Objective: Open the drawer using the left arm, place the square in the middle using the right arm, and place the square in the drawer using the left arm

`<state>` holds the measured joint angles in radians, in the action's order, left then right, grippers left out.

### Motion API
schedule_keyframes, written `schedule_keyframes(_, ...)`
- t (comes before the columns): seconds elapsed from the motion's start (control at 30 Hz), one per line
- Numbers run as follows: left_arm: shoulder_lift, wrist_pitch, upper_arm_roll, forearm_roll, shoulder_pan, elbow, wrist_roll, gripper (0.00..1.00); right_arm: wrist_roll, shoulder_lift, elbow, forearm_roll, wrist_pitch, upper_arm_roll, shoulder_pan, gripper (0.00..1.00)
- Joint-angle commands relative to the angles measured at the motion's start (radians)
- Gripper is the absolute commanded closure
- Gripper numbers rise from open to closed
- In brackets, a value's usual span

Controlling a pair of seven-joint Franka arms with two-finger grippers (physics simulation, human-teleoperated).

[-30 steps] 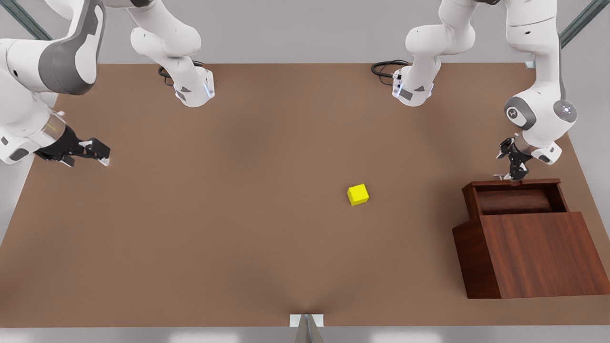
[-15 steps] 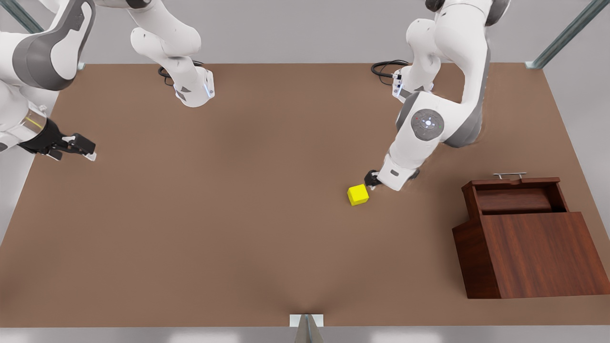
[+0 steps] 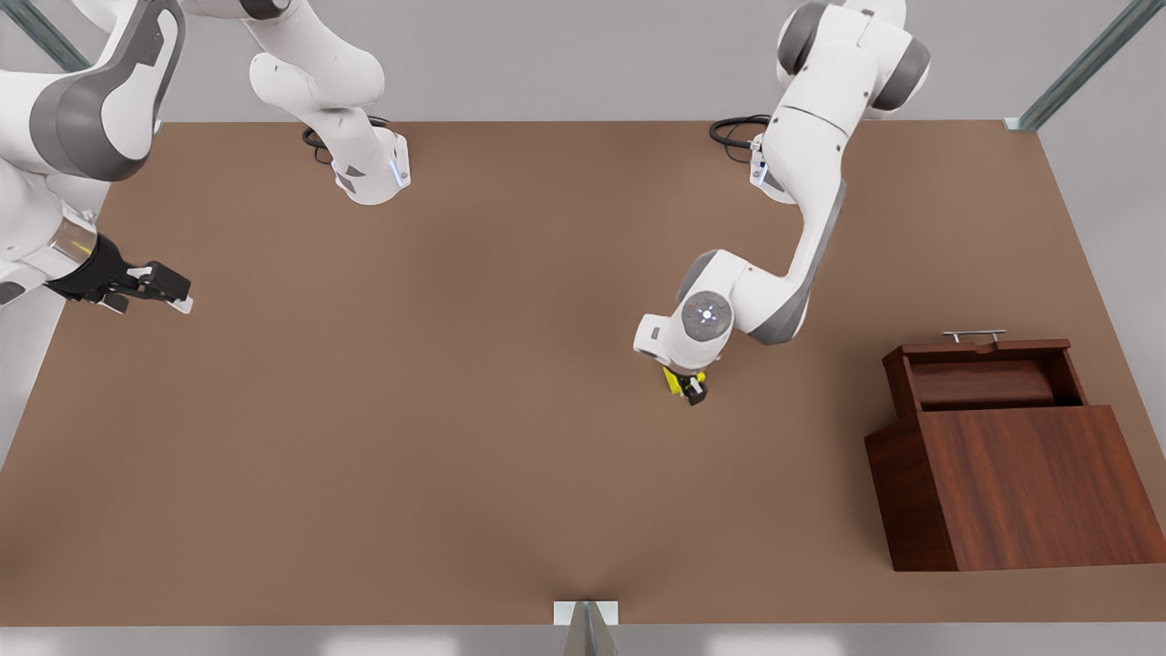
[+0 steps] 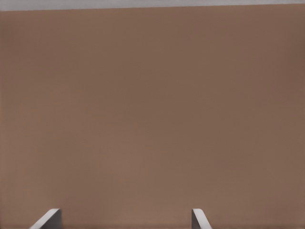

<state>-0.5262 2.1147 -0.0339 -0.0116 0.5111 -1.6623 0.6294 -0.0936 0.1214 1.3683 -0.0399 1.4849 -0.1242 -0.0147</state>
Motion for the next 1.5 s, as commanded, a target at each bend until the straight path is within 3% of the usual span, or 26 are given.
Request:
schedule_keyframes(0.0, 0.000, 0.001, 0.000, 0.001, 0.001, -0.004, 0.010, 0.00, 0.000, 0.001, 0.000, 0.000, 0.000, 0.000, 0.001, 0.00)
schedule_keyframes(0.13, 0.049, 0.159, 0.002, 0.021, 0.003, -0.180, 0.061, 0.00, 0.000, 0.001, 0.000, 0.000, 0.002, 0.000, -0.001, 0.00)
schedule_keyframes(0.43, 0.026, 0.176, 0.003, 0.127, 0.009, -0.182, 0.049, 0.00, 0.000, 0.007, 0.000, 0.000, 0.000, 0.000, -0.001, 0.00)
schedule_keyframes(1.47, -0.066, 0.294, 0.011, 0.200, 0.026, -0.231, 0.029, 0.00, -0.006, 0.024, 0.000, -0.003, 0.015, 0.000, 0.001, 0.00)
